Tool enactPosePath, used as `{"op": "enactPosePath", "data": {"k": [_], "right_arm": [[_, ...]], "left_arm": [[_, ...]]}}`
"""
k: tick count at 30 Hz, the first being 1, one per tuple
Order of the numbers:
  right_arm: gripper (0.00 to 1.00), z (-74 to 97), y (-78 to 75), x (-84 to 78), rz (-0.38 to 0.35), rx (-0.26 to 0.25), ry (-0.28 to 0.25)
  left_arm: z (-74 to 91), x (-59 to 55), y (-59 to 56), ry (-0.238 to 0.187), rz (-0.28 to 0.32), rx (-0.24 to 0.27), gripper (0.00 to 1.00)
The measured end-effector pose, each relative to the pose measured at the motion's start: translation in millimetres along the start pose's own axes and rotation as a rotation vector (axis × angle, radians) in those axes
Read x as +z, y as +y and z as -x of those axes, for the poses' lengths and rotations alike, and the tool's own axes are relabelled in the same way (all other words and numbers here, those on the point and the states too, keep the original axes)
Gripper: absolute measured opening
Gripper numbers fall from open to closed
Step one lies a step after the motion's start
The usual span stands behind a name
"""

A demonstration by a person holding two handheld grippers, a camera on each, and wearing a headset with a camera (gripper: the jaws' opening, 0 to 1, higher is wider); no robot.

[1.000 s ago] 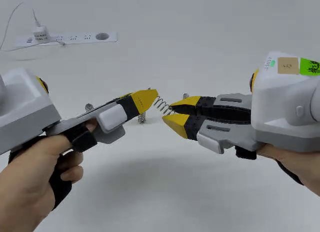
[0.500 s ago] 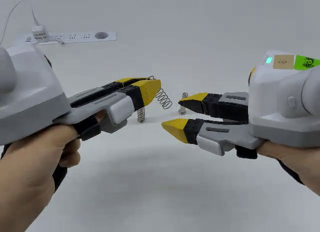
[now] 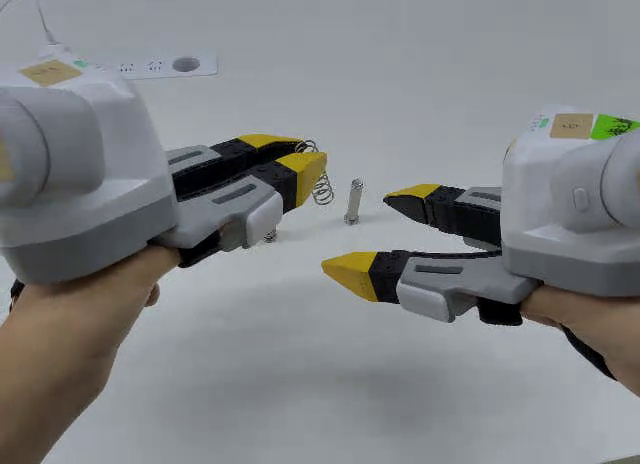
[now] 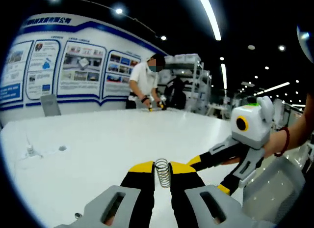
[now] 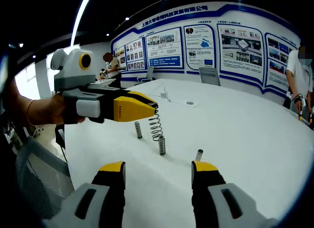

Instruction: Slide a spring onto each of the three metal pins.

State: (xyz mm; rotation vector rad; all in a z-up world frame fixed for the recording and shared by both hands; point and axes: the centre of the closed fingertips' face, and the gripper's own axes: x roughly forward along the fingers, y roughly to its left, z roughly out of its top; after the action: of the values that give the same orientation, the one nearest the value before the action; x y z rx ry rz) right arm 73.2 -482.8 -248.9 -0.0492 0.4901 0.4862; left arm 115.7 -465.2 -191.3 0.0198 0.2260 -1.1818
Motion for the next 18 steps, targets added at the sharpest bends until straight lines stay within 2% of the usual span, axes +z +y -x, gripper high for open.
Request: {"op": "enactPosePath", "data": {"k": [4, 10, 18], "right_arm": [[0.56, 3.7, -4.4, -4.6, -0.018, -0.016, 0.005], [0.57, 8.5, -11.3, -9.4, -0.044, -0.039, 0.007], [0.57, 8.2, -16.6, -18.4, -0.084, -0.044, 0.016]], "left_arm": [[-10.0, 1.0, -0.7, 0.002, -0.043, -0.001, 0.11], [-26.5, -3.8, -0.5, 0.025, -0.152, 0.005, 0.11], [-44.1, -11.3, -0.8, 0.036, -0.225, 0.023, 0.11]]}}
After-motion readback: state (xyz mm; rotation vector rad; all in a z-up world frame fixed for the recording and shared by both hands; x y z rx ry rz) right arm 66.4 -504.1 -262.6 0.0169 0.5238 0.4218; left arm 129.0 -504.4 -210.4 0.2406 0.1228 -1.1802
